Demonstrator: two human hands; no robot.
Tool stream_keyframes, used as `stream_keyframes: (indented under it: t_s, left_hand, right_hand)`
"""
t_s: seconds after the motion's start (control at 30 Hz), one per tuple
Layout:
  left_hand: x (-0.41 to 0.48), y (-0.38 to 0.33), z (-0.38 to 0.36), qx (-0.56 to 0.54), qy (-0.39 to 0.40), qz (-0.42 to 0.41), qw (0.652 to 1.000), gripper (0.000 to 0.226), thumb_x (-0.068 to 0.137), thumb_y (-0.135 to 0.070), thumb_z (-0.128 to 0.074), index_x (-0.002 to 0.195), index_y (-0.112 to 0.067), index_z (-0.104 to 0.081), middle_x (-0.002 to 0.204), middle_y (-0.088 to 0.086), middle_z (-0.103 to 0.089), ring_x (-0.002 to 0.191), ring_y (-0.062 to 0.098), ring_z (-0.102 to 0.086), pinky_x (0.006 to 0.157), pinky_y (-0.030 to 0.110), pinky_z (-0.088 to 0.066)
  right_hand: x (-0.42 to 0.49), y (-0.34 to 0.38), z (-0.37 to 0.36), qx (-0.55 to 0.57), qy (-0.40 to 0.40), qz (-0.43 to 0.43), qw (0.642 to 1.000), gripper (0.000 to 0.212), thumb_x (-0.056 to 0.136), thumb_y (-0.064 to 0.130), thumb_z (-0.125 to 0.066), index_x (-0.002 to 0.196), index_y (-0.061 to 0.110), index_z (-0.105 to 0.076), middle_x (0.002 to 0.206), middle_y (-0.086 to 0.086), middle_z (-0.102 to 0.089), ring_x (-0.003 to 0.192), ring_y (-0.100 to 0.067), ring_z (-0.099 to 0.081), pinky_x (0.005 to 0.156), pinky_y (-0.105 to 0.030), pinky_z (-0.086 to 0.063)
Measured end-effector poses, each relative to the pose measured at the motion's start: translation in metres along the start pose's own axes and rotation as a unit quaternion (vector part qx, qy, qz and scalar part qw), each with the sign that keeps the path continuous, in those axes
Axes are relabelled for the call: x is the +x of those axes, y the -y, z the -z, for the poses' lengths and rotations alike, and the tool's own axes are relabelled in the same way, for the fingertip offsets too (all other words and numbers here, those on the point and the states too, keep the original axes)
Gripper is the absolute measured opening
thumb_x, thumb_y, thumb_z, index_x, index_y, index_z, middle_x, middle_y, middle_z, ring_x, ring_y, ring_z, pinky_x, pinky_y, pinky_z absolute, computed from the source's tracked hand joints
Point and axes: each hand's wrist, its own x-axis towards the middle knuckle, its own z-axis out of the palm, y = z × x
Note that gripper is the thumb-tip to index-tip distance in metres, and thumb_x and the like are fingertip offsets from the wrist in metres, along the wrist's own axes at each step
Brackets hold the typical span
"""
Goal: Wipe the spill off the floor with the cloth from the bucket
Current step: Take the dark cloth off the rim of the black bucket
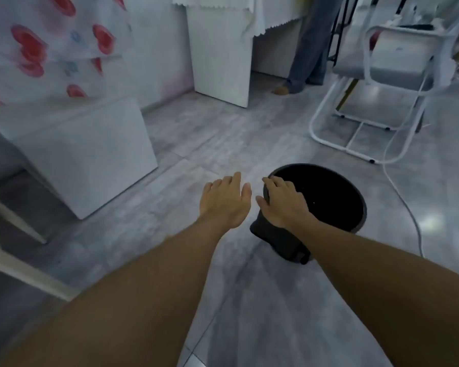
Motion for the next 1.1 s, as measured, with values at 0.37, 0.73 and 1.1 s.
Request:
stream_keyframes:
  t_s: [0.37, 0.73, 1.1]
  left_hand:
    - [-0.007, 0.016, -0.078, 0.011, 0.055, -0.045, 0.997, 0.046, 0.101, -0.027, -0.033, 0.143, -0.009, -0.042, 0.135, 0.013, -0.059, 0.119, 0.032, -0.056, 0.106, 0.045, -0.037]
    - [0.0, 0.063, -0.072, -0.015, 0.101, -0.053, 0.993, 0.085, 0.091, -0.022, -0.056, 0.16, -0.011, -0.008, 0.152, 0.013, -0.044, 0.133, 0.033, -0.046, 0.11, 0.043, -0.038]
    - [-0.042, 0.153, -0.004, -0.094, 0.003, -0.008, 0.996, 0.072, 0.082, -0.003, -0.059, 0.146, -0.017, -0.032, 0.108, 0.01, -0.061, 0.106, 0.037, -0.059, 0.071, 0.036, -0.04]
  right_hand:
    - [0.008, -0.036, -0.054, -0.098, 0.047, 0.059, 0.992, 0.06, 0.094, 0.038, -0.07, 0.141, 0.018, -0.04, 0.139, -0.02, -0.031, 0.119, -0.038, -0.046, 0.09, -0.048, -0.054]
    - [0.004, -0.01, -0.06, -0.122, -0.166, 0.18, 0.962, 0.031, 0.086, 0.021, -0.079, 0.099, 0.009, -0.054, 0.092, -0.012, -0.06, 0.075, -0.03, -0.057, 0.044, -0.031, -0.033]
    - [0.014, 0.145, -0.065, 0.035, -0.117, 0.365, 0.923, 0.053, 0.086, 0.05, -0.046, 0.12, 0.011, -0.056, 0.087, -0.01, -0.07, 0.061, -0.035, -0.063, 0.05, -0.043, -0.053]
